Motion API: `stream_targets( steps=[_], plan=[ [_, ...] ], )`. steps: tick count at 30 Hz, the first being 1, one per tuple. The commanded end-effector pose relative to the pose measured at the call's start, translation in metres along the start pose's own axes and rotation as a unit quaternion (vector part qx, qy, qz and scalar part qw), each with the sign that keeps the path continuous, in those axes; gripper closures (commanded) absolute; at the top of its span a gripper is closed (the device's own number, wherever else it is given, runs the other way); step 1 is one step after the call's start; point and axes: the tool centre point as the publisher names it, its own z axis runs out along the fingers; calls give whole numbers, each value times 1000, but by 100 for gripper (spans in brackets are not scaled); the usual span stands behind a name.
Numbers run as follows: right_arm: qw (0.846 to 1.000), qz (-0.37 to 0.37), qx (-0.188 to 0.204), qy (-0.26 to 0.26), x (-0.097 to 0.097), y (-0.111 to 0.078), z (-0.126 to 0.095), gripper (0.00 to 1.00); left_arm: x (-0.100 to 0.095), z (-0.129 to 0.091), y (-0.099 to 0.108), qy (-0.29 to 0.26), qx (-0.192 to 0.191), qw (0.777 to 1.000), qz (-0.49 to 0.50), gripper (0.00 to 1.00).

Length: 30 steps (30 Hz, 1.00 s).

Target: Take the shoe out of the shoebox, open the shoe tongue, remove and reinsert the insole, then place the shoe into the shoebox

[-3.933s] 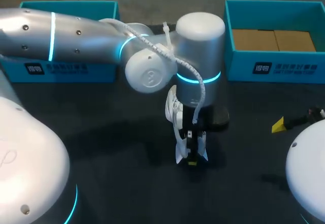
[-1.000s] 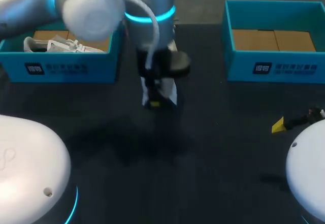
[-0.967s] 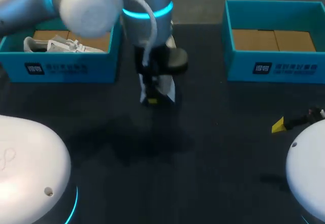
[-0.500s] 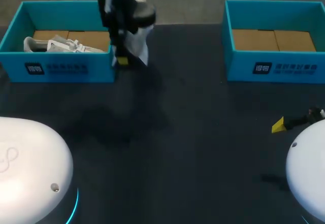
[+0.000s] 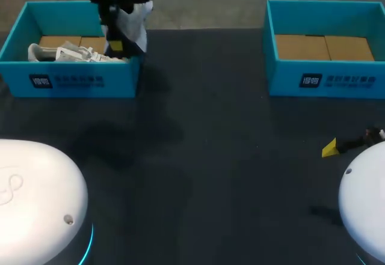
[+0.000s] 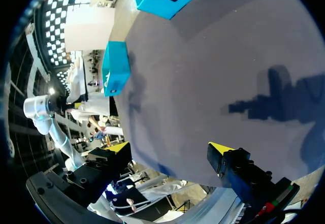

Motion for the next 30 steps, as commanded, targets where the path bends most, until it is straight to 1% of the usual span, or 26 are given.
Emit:
stream_targets(
  steps=[1, 3, 7, 9, 15, 16, 17, 18, 19, 21, 25, 26, 27, 29, 30],
  plan=[
    [1000, 1, -1, -2, 1, -2, 0, 0, -16, -7, 33, 1, 19, 1000, 2, 100],
    [1000, 1, -1, -2, 1, -2, 0, 0, -25, -10, 50, 3, 26, 1000, 9, 100],
    [1000, 1, -1, -2, 1, -2, 0, 0, -45, -9, 81, -5, 13, 1000, 9, 100],
    [1000, 1, -1, -2, 1, -2, 0, 0, -56, -9, 97, -1, 14, 1000, 6, 100],
    [1000, 1, -1, -2, 1, -2, 0, 0, -90, -7, 144, 6, -1, 1000, -6, 100],
    [1000, 1, -1, -2, 1, -2, 0, 0, -94, -6, 150, 6, -1, 1000, -6, 100],
    [1000, 1, -1, -2, 1, -2, 0, 0, -94, -6, 150, 6, -1, 1000, -6, 100],
    [1000, 1, -1, -2, 1, -2, 0, 0, -103, -4, 163, 9, -3, 1000, -12, 100],
    [1000, 1, -1, -2, 1, -2, 0, 0, -108, -3, 170, 11, -4, 1000, -13, 100],
    [1000, 1, -1, -2, 1, -2, 0, 0, -118, 0, 181, 15, -7, 1000, -20, 100],
    [1000, 1, -1, -2, 1, -2, 0, 0, -139, 5, 204, 24, 0, 999, -37, 100],
    [1000, 1, -1, -2, 1, -2, 0, 0, -141, 5, 206, 26, 1, 999, -38, 100],
    [1000, 1, -1, -2, 1, -2, 0, 0, -148, 7, 214, 27, -1, 999, -42, 100],
    [1000, 1, -1, -2, 1, -2, 0, 0, -152, 9, 218, 31, 0, 999, -43, 100],
    [1000, 1, -1, -2, 1, -2, 0, 0, -159, 10, 224, 36, 1, 998, -47, 100]
  ],
)
